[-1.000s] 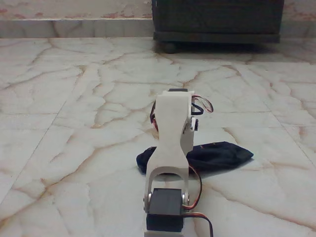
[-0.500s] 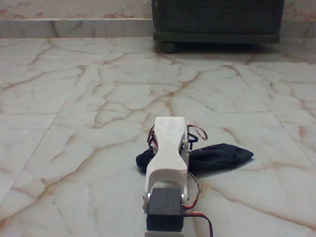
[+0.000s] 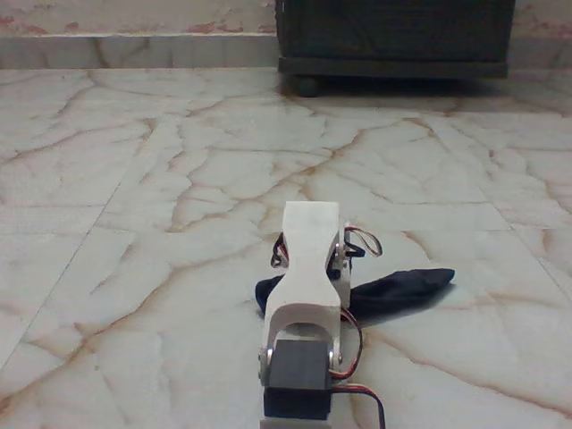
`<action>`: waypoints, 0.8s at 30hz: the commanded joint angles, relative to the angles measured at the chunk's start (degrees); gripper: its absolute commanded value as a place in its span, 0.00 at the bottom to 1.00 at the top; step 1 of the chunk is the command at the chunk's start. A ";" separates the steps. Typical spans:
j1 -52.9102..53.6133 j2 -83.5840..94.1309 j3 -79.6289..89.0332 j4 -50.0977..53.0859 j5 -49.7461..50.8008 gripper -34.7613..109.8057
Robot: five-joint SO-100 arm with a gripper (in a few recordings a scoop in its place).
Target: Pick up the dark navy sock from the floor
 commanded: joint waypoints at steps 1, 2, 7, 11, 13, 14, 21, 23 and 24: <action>1.05 11.07 11.51 -2.11 -3.43 0.24; 1.23 15.73 17.84 -4.31 -5.62 0.24; 2.37 32.52 37.71 -10.63 -9.32 0.24; 2.81 37.71 38.32 -6.77 -9.67 0.24; 2.72 38.85 38.50 -5.89 -9.84 0.24; 2.64 39.37 39.11 -5.89 -9.93 0.24; 1.85 62.23 76.99 -34.54 -18.19 0.24; 1.58 66.18 83.94 -39.46 -22.24 0.24; 1.49 68.73 88.95 -44.03 -23.82 0.24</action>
